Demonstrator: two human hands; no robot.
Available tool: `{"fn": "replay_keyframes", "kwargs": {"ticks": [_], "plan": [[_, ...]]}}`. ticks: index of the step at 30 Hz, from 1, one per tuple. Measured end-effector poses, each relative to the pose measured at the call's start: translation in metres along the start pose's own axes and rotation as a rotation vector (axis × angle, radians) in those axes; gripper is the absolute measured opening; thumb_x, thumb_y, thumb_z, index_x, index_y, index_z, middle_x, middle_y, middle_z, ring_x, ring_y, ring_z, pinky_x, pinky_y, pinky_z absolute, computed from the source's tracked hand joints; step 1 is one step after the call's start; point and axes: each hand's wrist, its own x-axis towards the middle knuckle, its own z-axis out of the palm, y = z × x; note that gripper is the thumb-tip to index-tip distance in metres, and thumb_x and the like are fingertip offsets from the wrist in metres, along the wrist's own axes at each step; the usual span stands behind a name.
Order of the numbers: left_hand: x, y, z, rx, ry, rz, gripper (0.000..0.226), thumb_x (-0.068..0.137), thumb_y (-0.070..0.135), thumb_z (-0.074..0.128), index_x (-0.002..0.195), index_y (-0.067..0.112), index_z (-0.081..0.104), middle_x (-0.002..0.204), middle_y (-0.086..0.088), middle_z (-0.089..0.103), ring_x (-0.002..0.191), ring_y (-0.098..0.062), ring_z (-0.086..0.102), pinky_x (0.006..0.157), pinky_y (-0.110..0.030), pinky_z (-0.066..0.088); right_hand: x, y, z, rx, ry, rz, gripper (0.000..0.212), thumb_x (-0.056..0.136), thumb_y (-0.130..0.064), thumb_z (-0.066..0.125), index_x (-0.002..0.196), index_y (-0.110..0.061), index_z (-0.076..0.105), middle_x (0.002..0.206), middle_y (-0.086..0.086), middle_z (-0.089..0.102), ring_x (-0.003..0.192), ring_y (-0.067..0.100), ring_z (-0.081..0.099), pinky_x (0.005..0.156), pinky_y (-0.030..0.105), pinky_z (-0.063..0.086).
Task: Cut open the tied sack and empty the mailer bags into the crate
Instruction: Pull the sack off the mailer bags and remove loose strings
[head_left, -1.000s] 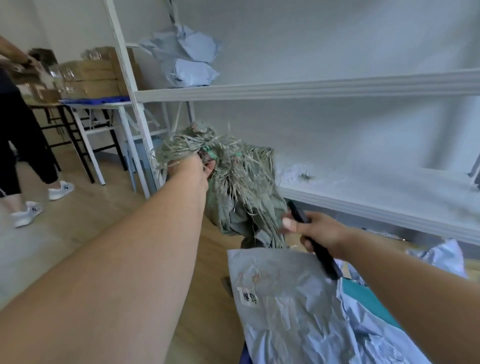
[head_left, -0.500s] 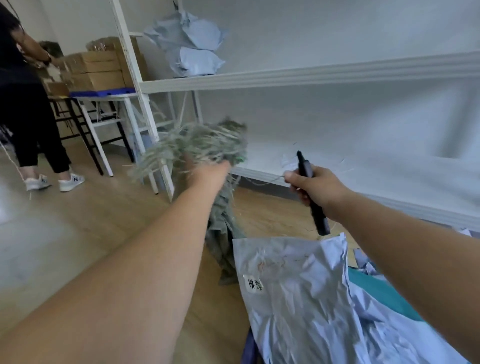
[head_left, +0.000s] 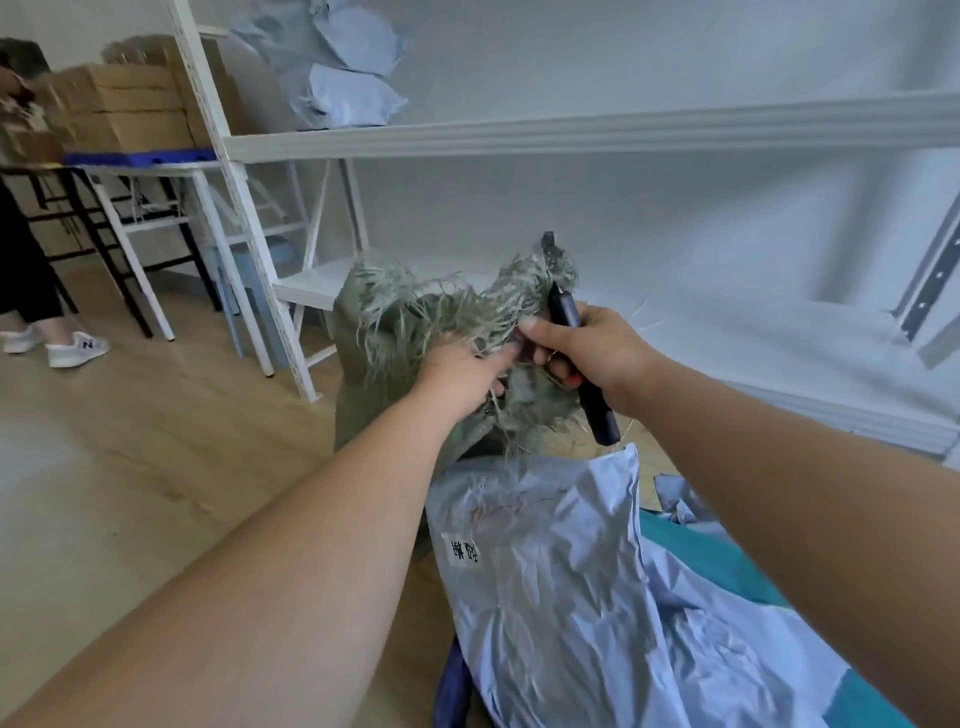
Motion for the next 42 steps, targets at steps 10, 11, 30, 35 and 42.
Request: {"fn": "replay_keyframes", "kwargs": {"ticks": [10,11,30,35,42], "plan": [[0.006,-0.021,-0.069,0.087,0.359,-0.403,0.043,0.097,0.042,0.044,0.122,0.008,0.049,0.102,-0.011,0.056,0.095,-0.03,0.059,0.075,-0.03,0.044,-0.01,0.02,-0.012,-0.21,0.016,0.005,0.016,0.084,-0.023,0.072,0.084,-0.007,0.068,0.058,-0.002,0.065,0.041,0.008,0.047,0.04,0.019,0.04],[0.002,-0.017,-0.066,0.201,0.265,-0.401,0.039,0.095,0.041,0.047,0.121,0.012,0.048,0.102,-0.014,0.057,0.088,-0.028,0.056,0.072,-0.029,0.042,-0.009,0.02,-0.01,-0.207,0.042,-0.001,0.015,0.085,-0.022,0.071,0.083,-0.008,0.067,0.059,-0.001,0.065,0.04,0.007,0.046,0.04,0.019,0.04],[-0.023,0.004,0.027,-0.092,-0.419,0.15,0.021,0.094,0.035,0.056,0.086,0.017,0.065,0.068,0.003,0.058,0.063,-0.013,0.052,0.056,-0.022,0.043,-0.029,0.007,-0.022,0.085,0.048,-0.029,0.011,0.085,-0.022,0.071,0.083,-0.014,0.063,0.057,-0.003,0.06,0.041,0.009,0.045,0.04,0.018,0.036],[-0.018,-0.017,0.015,-0.871,-0.112,-0.218,0.036,0.101,0.036,0.041,0.084,0.014,0.064,0.052,0.007,0.048,0.043,-0.006,0.041,0.039,-0.017,0.032,-0.047,0.034,-0.056,0.145,0.13,0.064,0.009,0.085,-0.02,0.07,0.086,-0.015,0.063,0.061,-0.003,0.061,0.044,0.008,0.044,0.04,0.018,0.035],[-0.011,-0.048,-0.025,0.168,0.497,-0.496,0.057,0.093,0.012,0.051,0.146,0.01,0.031,0.148,-0.009,0.034,0.122,-0.028,0.049,0.097,-0.031,0.045,-0.061,0.066,-0.083,0.126,0.187,0.109,0.007,0.089,-0.018,0.065,0.093,-0.013,0.068,0.063,-0.002,0.066,0.043,0.007,0.045,0.04,0.017,0.036]]}}
